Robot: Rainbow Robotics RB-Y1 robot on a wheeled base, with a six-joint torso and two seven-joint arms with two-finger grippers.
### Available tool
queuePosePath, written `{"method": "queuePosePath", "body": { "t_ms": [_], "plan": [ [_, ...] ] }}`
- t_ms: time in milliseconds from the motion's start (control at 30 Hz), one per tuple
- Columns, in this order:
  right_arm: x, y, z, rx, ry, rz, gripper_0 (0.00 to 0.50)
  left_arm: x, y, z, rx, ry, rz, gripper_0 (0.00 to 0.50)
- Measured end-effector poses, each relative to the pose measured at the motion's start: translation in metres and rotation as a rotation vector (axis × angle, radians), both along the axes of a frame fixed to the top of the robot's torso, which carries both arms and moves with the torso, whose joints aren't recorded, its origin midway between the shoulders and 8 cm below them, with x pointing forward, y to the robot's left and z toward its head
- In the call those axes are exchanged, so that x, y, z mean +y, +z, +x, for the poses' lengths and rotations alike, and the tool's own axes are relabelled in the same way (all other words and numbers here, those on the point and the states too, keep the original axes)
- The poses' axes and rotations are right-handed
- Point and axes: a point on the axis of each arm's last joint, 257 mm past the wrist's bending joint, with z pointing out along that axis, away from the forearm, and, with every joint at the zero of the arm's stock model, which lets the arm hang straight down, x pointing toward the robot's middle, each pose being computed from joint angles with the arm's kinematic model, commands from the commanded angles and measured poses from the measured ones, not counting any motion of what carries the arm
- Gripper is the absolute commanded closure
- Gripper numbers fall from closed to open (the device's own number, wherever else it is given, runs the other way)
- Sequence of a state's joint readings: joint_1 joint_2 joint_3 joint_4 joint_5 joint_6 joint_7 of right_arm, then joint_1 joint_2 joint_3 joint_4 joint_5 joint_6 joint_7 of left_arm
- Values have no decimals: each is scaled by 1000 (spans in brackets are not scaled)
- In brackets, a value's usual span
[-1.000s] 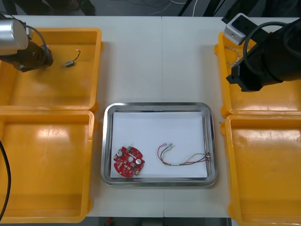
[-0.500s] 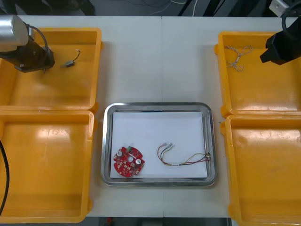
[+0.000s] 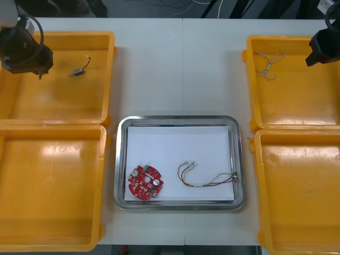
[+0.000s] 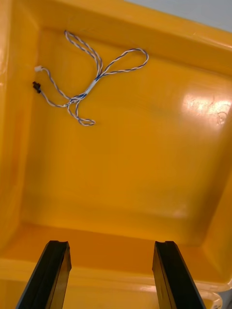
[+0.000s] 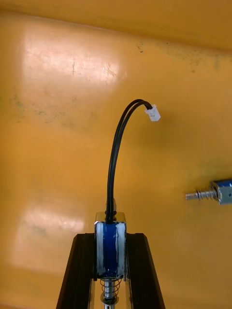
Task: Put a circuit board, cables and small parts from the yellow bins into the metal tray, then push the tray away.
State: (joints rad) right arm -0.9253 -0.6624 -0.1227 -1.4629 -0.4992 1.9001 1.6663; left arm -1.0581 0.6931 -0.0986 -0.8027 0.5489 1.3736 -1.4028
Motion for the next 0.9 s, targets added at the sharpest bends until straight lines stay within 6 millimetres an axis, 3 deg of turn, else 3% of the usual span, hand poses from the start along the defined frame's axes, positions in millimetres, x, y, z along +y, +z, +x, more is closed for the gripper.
{"method": "queuePosePath", "body": {
  "t_ms": [400, 600, 900],
  "plan": [
    [14, -14, 49, -73, -62, 66, 0, -17, 27, -42, 56, -118, 103, 500],
    [10, -23, 62, -92, -96, 81, 0, -41, 37, -61, 69, -197, 132, 500],
    [8, -39, 78, -95, -122, 112, 0, -95, 59, -94, 56, -329, 147, 500]
  ]
}}
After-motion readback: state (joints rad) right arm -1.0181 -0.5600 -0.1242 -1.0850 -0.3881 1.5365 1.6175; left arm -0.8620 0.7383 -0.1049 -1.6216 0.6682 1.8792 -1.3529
